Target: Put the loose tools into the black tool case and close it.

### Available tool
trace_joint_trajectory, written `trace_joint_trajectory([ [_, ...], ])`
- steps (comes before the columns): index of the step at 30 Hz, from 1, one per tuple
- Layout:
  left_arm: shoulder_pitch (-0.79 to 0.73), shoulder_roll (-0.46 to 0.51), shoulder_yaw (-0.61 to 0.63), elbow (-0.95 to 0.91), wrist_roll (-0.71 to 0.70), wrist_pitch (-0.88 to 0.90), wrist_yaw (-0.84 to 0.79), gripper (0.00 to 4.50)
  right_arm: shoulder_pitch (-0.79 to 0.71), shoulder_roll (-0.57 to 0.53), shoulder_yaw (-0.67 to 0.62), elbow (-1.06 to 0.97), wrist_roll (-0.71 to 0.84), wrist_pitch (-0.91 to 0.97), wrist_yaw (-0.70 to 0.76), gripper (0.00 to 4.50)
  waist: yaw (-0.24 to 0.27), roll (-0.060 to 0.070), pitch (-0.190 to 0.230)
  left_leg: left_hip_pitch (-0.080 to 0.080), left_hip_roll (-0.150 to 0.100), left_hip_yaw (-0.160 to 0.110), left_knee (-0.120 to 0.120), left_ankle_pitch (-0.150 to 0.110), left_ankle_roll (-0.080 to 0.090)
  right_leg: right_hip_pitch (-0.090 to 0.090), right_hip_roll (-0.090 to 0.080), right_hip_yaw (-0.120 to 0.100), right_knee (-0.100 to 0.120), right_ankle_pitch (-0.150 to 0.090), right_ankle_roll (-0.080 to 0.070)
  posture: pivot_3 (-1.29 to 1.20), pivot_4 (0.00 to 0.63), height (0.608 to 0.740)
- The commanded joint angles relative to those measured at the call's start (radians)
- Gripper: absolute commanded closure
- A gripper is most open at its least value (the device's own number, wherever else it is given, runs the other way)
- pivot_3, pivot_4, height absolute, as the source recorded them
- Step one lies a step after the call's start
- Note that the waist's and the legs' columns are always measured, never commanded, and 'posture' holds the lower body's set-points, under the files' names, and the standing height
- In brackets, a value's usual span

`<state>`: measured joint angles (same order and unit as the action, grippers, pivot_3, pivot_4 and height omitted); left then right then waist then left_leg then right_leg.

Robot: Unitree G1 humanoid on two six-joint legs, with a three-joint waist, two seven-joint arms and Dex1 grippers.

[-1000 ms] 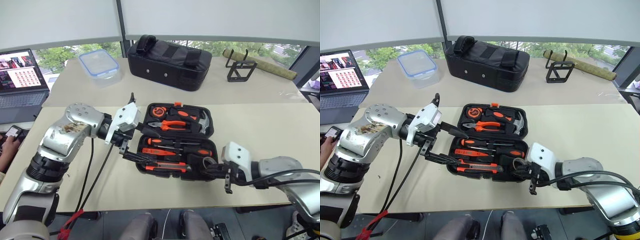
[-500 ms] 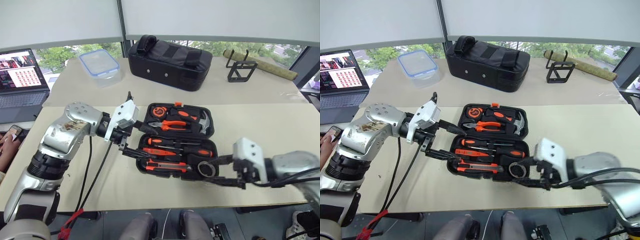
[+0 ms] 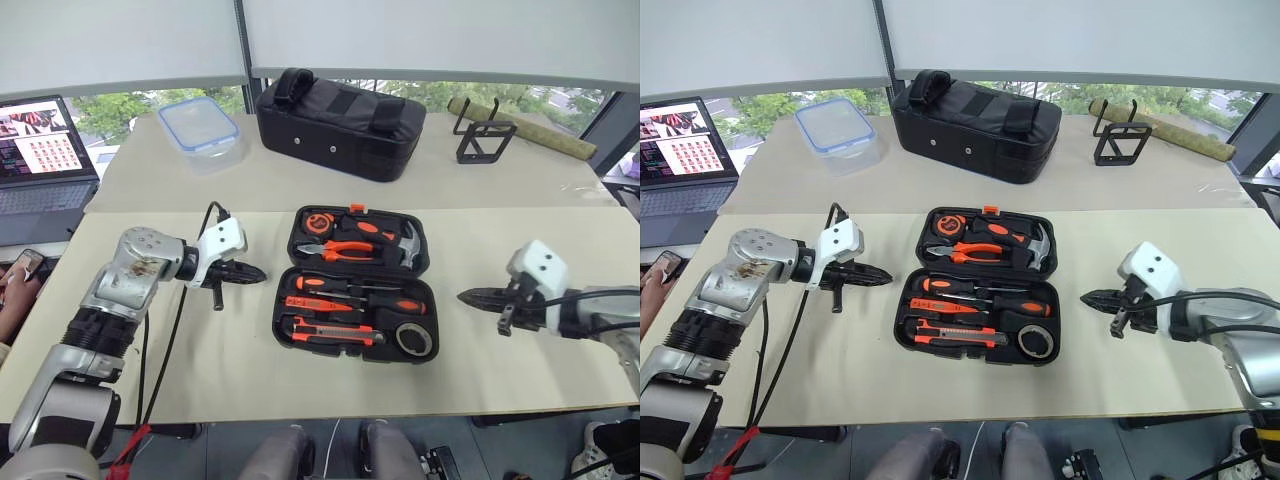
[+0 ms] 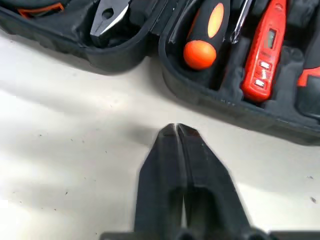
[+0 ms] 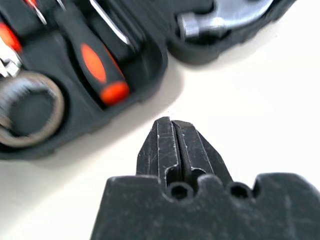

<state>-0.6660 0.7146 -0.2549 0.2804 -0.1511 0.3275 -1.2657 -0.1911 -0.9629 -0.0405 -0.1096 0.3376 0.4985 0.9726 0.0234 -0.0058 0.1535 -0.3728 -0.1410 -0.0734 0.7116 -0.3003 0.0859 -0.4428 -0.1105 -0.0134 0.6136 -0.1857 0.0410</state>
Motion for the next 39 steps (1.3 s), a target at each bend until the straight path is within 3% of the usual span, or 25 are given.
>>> trace_joint_trajectory([
  [1,-0.013,-0.064,-0.025,0.006,0.038,0.011,0.058,4.44,-0.075,0.029,0.069,0.041,-0.067,-0.093,0.025,4.50,-0.001,0.000,0.000,0.000,0.000,0.000,0.000,0.000,0.000,0.000,0.000,0.000,0.000,0.000,0.000,0.00,0.150,0.722],
  [5,0.031,-0.105,0.002,-0.102,-0.070,0.071,-0.023,4.44,-0.105,0.040,0.106,0.028,-0.090,-0.145,0.073,4.50,-0.001,0.000,0.000,-0.007,0.000,0.000,0.001,0.004,0.007,-0.008,0.000,0.000,0.003,0.000,0.000,0.00,0.150,0.722],
  [9,0.116,-0.065,0.011,-0.263,-0.154,0.134,-0.117,4.44,-0.063,0.013,0.085,-0.046,-0.059,-0.175,0.156,4.50,-0.008,0.000,0.000,-0.015,-0.001,0.000,0.004,0.004,0.007,-0.017,-0.001,-0.001,0.013,0.000,0.000,0.00,0.150,0.722],
  [14,0.201,-0.008,0.000,-0.328,-0.114,0.115,-0.125,4.44,0.026,-0.032,0.036,-0.135,-0.067,-0.178,0.178,4.50,-0.009,0.000,0.000,-0.015,-0.001,0.000,0.004,0.004,0.007,-0.017,0.000,-0.002,0.011,0.000,0.000,0.00,0.150,0.722],
  [18,0.231,0.006,0.015,-0.307,-0.067,0.105,-0.051,4.44,0.064,-0.036,-0.002,-0.131,-0.142,-0.148,0.078,4.50,-0.007,0.000,0.000,-0.013,-0.001,0.000,0.004,0.004,0.006,-0.016,-0.001,0.000,0.009,0.000,0.000,0.00,0.150,0.722],
  [22,0.280,0.073,0.080,-0.268,-0.042,0.135,0.023,4.44,0.179,-0.067,-0.131,-0.195,-0.100,-0.061,0.060,4.50,0.002,0.000,0.000,-0.012,-0.001,0.000,0.004,0.003,0.005,-0.014,-0.001,0.000,0.009,0.000,0.000,0.00,0.150,0.722],
  [27,0.258,0.118,0.171,-0.221,-0.128,0.288,0.043,3.24,0.195,-0.030,-0.279,-0.210,0.043,0.170,0.020,3.22,-0.004,0.001,-0.001,-0.007,-0.001,0.001,0.002,0.004,0.003,-0.013,0.000,0.002,0.010,0.000,-0.001,0.00,0.150,0.722],
  [31,0.088,0.045,0.207,-0.147,-0.215,0.557,0.114,1.65,0.025,0.025,-0.281,-0.141,0.139,0.349,-0.056,1.63,-0.008,0.000,0.000,-0.008,0.000,0.002,0.003,0.002,-0.003,-0.013,0.000,0.002,0.012,0.001,-0.003,0.00,0.150,0.722],
  [34,-0.089,-0.071,0.243,-0.008,-0.250,0.776,0.235,0.50,-0.158,0.100,-0.224,-0.054,0.160,0.472,-0.146,0.52,-0.001,-0.001,0.000,-0.008,-0.001,0.001,0.004,0.003,-0.002,-0.012,0.000,0.001,0.014,0.001,-0.003,0.00,0.150,0.722],
  [36,-0.167,-0.134,0.270,0.067,-0.256,0.856,0.302,0.46,-0.248,0.140,-0.187,0.000,0.153,0.527,-0.194,0.02,-0.002,-0.001,0.000,-0.009,-0.001,0.001,0.005,0.006,0.004,-0.013,0.000,0.001,0.014,0.001,-0.003,0.00,0.150,0.722],
  [39,-0.235,-0.211,0.263,0.130,-0.253,0.888,0.357,0.46,-0.379,0.205,-0.134,0.131,0.126,0.557,-0.248,0.02,-0.011,-0.001,0.000,-0.011,-0.001,0.001,0.005,0.007,0.004,-0.015,-0.002,0.002,0.015,0.001,-0.003,0.00,0.150,0.722],
])
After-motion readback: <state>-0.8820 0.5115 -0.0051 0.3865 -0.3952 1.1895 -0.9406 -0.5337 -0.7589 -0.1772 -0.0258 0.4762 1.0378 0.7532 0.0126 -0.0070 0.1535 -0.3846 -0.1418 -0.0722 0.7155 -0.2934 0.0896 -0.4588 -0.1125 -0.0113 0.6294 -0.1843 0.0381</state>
